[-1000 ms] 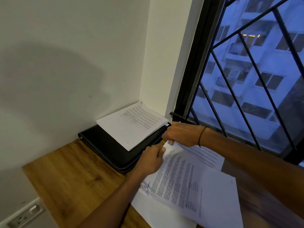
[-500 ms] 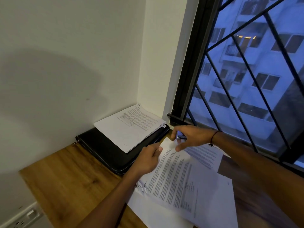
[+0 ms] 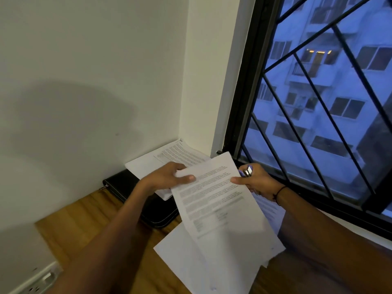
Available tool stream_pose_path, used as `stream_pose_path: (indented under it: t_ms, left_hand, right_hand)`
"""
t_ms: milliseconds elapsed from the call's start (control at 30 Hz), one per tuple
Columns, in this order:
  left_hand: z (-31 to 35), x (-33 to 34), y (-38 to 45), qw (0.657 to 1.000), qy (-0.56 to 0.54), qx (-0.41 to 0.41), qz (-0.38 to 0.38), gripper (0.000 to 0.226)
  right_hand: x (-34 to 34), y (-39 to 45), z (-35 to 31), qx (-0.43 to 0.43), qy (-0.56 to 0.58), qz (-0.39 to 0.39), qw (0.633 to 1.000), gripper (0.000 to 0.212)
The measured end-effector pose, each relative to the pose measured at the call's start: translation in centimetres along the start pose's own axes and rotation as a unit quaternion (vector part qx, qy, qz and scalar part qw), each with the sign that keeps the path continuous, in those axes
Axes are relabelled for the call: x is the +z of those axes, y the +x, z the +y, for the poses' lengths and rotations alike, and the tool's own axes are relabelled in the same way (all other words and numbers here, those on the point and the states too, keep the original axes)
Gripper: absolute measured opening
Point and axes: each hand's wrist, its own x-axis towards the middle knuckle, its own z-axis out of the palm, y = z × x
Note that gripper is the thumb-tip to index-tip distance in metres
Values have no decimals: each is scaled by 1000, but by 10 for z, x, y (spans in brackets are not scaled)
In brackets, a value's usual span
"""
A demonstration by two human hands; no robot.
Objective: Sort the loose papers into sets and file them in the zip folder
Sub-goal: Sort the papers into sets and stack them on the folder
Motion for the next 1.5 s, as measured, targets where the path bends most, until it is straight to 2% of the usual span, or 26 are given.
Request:
stream_pose_path:
  t_ms: [67, 133, 233, 267, 333, 400, 533, 633, 733, 867, 967, 1000, 1067, 1167, 1233, 1367, 1433, 1500]
  left_hand:
    - [-6, -17, -8, 994, -89, -46, 51, 35]
    - [-12, -26, -14, 979, -164, -88, 82, 42]
    - [-20, -32, -18, 972, -178, -134, 73, 43]
    - [-21, -35, -19, 973, -163, -147, 65, 40]
    - [-22, -42, -18, 977, -121, -165, 59, 28]
    - [-20, -48, -13, 979, -57, -181, 80, 21]
    - [-21, -64, 2, 966, 34, -233, 105, 16]
    - [-29, -76, 16, 955, 63, -250, 144, 27]
    - [-31, -85, 26, 946, 133, -236, 175, 32]
    - [-34, -83, 32, 897, 311, -237, 208, 49]
    - [-37, -68, 29, 846, 442, -184, 237, 61]
    - [-37, -60, 27, 841, 461, -149, 243, 63]
    - [-39, -42, 23, 854, 464, -89, 219, 67]
    - [-38, -9, 19, 878, 448, -84, 148, 87]
    - [-39, 8, 20, 875, 460, -87, 122, 97]
    - [-45, 8, 23, 867, 478, -79, 114, 89]
    - [-48, 4, 23, 871, 470, -79, 115, 83]
    - [-50, 3, 23, 876, 463, -80, 112, 79]
  right_hand:
    - [2, 5, 4, 14, 60, 33, 998, 34]
    - [7, 12, 7, 37, 148, 72, 986, 35]
    - [22, 27, 13, 79, 245, 133, 957, 68]
    - [28, 33, 13, 86, 265, 155, 948, 66]
    - [39, 46, 15, 113, 294, 182, 931, 46]
    - [52, 62, 19, 146, 321, 200, 914, 40]
    - [75, 92, 25, 180, 350, 245, 886, 43]
    - [88, 108, 26, 201, 366, 270, 868, 37]
    - [97, 118, 24, 206, 355, 314, 856, 45]
    - [111, 123, 18, 179, 368, 313, 857, 39]
    - [116, 125, 16, 174, 386, 289, 859, 46]
    - [117, 126, 16, 176, 384, 290, 859, 45]
    - [120, 128, 14, 185, 364, 298, 863, 37]
    - [128, 131, 13, 180, 306, 301, 885, 31]
    - [132, 130, 12, 179, 271, 295, 899, 32]
    - [132, 132, 7, 174, 144, 330, 917, 50]
    - [132, 134, -1, 165, 79, 332, 925, 51]
    - [133, 138, -6, 152, 8, 300, 942, 47]
